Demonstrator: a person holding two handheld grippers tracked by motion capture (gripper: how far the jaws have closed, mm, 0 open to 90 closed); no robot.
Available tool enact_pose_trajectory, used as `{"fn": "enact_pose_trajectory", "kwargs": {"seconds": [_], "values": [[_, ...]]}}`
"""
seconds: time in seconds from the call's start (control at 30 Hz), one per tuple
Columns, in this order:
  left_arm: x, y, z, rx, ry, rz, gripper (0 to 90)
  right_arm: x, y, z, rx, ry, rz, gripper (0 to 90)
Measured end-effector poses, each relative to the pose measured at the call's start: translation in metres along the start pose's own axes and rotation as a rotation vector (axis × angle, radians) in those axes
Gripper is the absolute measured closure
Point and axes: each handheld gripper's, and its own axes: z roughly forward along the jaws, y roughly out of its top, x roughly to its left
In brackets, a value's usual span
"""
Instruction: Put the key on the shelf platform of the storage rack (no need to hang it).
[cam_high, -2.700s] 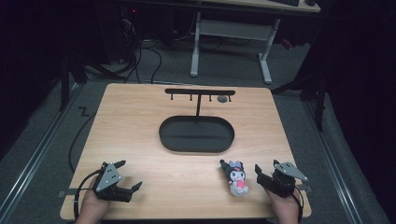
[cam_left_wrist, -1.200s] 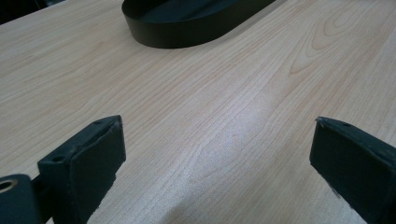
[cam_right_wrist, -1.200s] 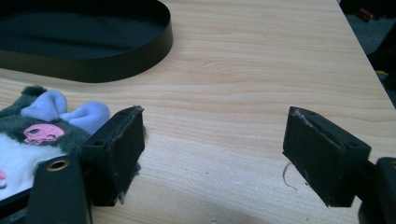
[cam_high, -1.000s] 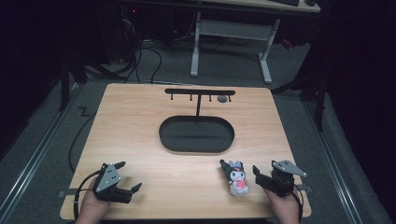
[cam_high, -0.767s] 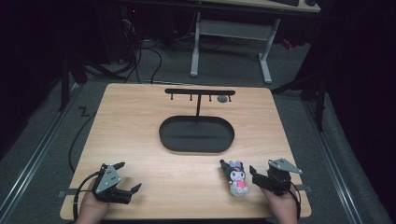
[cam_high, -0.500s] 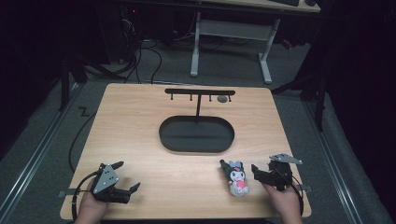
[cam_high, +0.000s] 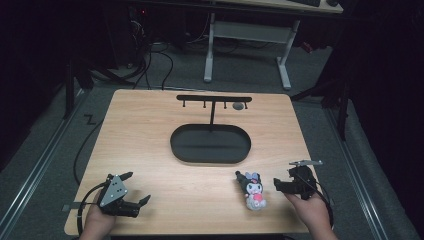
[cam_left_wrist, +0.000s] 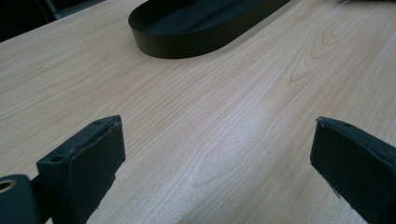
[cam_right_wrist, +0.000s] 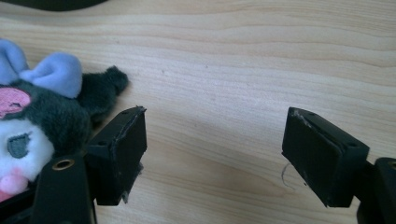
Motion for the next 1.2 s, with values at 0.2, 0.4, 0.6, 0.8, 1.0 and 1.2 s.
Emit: {"fn": "enact_pose_trajectory", "kwargs": {"seconds": [0.2,0.4,0.6,0.8,1.0,1.2], "values": [[-0.001,0.0,0.001,0.004,-0.003,0.007,3.8,0.001,0.006,0.001,0.03,-0.009,-0.033,24.2],[-0.002,-0.001,0.001,0.016,0.0,0.008,3.8,0.001,0.01,0.0,0.063,0.01,-0.035,24.7],[-0.001,-0.002,0.0,0.015,0.001,0.003,3.8,0.002,0.011,0.001,0.157,0.016,-0.064,24.9],[-0.002,-0.001,0.0,0.017,-0.005,0.006,3.7,0.006,0.01,0.004,0.252,0.005,-0.106,27.5],[-0.002,0.0,0.001,0.01,-0.007,0.003,3.7,0.009,0.01,0.004,0.325,-0.022,-0.14,27.6],[-0.002,0.001,0.004,0.009,-0.014,0.009,3.7,0.007,0.011,-0.002,0.354,-0.03,-0.132,27.6]]}}
